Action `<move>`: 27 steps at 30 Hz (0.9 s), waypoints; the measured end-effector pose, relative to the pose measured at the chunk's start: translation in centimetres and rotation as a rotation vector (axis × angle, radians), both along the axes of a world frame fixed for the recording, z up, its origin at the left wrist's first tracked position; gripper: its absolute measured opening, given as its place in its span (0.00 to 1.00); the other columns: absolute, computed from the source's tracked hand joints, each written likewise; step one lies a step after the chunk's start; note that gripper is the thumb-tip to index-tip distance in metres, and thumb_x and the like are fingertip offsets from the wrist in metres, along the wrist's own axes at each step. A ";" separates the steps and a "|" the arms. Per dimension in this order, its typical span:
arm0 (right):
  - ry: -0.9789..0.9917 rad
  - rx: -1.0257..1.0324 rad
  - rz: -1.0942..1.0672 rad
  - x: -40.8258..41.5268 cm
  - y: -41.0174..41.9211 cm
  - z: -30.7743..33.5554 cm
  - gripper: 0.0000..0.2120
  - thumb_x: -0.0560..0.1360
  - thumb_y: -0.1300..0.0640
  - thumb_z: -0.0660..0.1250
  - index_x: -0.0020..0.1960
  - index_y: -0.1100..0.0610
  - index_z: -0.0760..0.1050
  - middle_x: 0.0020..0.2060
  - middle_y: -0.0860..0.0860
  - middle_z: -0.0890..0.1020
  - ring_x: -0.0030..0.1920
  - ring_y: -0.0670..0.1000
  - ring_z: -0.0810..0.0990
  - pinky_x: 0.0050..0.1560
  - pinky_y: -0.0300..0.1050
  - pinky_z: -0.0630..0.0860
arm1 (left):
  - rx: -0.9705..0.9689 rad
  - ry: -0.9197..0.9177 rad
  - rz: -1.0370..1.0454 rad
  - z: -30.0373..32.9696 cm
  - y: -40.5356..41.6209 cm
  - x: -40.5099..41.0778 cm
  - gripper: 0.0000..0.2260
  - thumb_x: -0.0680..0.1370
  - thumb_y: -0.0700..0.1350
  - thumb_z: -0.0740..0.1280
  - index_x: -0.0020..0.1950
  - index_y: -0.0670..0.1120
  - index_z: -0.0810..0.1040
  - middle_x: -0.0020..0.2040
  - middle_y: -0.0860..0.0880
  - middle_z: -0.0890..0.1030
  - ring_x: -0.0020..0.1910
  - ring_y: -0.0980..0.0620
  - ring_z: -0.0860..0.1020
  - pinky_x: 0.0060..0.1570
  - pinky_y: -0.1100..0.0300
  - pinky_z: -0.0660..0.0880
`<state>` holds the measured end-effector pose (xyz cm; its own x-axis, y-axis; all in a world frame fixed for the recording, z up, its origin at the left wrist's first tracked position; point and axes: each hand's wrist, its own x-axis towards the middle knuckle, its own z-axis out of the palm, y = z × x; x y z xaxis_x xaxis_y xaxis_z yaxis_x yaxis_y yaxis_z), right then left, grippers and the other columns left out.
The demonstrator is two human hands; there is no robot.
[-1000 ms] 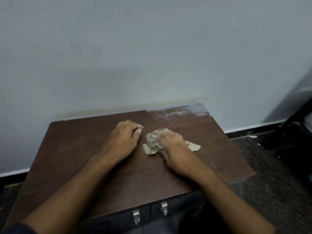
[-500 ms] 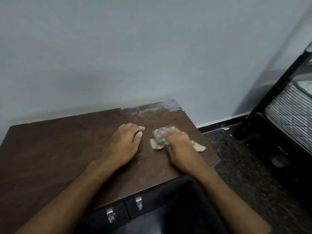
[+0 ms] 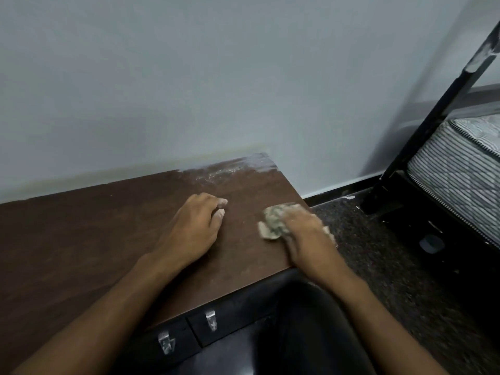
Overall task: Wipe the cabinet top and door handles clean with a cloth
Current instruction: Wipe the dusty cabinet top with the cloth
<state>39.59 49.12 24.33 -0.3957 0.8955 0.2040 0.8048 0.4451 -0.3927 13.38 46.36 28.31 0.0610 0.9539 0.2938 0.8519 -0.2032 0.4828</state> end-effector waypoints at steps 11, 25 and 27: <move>-0.111 -0.021 0.104 -4.7 3.4 0.9 0.26 0.81 0.49 0.52 0.77 0.53 0.64 0.76 0.51 0.67 0.78 0.55 0.59 0.77 0.58 0.57 | 0.043 0.059 -0.038 -0.7 2.8 2.1 0.15 0.79 0.39 0.63 0.65 0.46 0.77 0.58 0.51 0.79 0.57 0.49 0.75 0.59 0.58 0.71; -0.154 -0.048 -0.087 -8.8 18.8 1.8 0.22 0.84 0.54 0.54 0.76 0.60 0.63 0.74 0.58 0.68 0.73 0.60 0.65 0.74 0.58 0.62 | -0.055 0.235 -0.027 0.0 10.0 3.9 0.15 0.83 0.44 0.56 0.65 0.43 0.75 0.60 0.47 0.76 0.61 0.46 0.72 0.62 0.51 0.69; -0.138 -0.067 -0.111 -9.3 19.8 2.1 0.22 0.84 0.54 0.54 0.75 0.60 0.63 0.73 0.59 0.68 0.73 0.61 0.65 0.73 0.58 0.61 | -0.124 0.254 -0.041 0.5 10.3 3.7 0.14 0.83 0.45 0.55 0.63 0.43 0.76 0.58 0.46 0.76 0.59 0.45 0.73 0.60 0.49 0.71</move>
<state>30.29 68.89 26.42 -0.3138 0.9450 0.0926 0.8957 0.3270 -0.3013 17.03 56.66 28.77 0.1574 0.9768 0.1449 0.9409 -0.1929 0.2782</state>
